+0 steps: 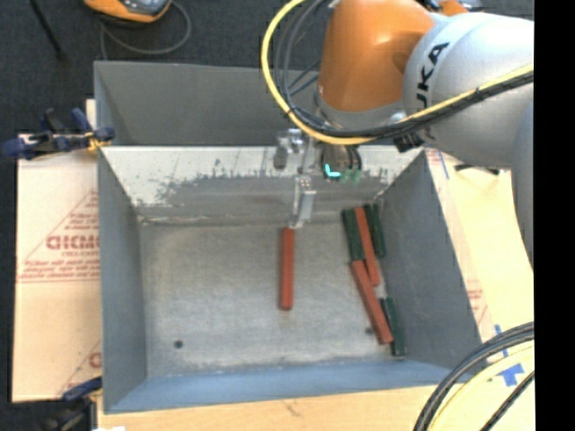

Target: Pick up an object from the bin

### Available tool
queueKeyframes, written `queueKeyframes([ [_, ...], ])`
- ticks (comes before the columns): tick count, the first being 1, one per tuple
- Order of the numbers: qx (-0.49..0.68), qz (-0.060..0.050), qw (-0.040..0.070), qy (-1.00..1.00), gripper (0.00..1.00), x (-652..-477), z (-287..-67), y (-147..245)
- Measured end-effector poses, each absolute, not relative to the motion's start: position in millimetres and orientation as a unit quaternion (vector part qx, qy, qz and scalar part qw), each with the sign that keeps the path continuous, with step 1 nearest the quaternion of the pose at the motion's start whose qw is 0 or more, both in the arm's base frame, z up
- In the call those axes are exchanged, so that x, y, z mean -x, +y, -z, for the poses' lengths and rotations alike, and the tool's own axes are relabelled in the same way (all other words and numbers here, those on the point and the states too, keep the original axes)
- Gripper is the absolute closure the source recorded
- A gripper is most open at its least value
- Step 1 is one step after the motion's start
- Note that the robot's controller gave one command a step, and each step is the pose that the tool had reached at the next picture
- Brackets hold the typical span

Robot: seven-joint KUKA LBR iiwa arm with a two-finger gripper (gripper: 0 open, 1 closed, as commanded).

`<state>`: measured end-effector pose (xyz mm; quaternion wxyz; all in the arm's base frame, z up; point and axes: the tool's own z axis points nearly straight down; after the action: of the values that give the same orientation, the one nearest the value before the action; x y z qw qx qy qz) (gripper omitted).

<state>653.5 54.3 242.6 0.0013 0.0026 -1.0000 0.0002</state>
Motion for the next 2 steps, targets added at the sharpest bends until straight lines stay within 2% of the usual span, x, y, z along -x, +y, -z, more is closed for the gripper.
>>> queueKeyframes([
  [1,-0.237,0.000,0.001,-0.972,0.00,-605.7,-68,-2],
  [2,-0.379,-0.001,-0.003,-0.925,0.00,-603.4,-102,2],
])
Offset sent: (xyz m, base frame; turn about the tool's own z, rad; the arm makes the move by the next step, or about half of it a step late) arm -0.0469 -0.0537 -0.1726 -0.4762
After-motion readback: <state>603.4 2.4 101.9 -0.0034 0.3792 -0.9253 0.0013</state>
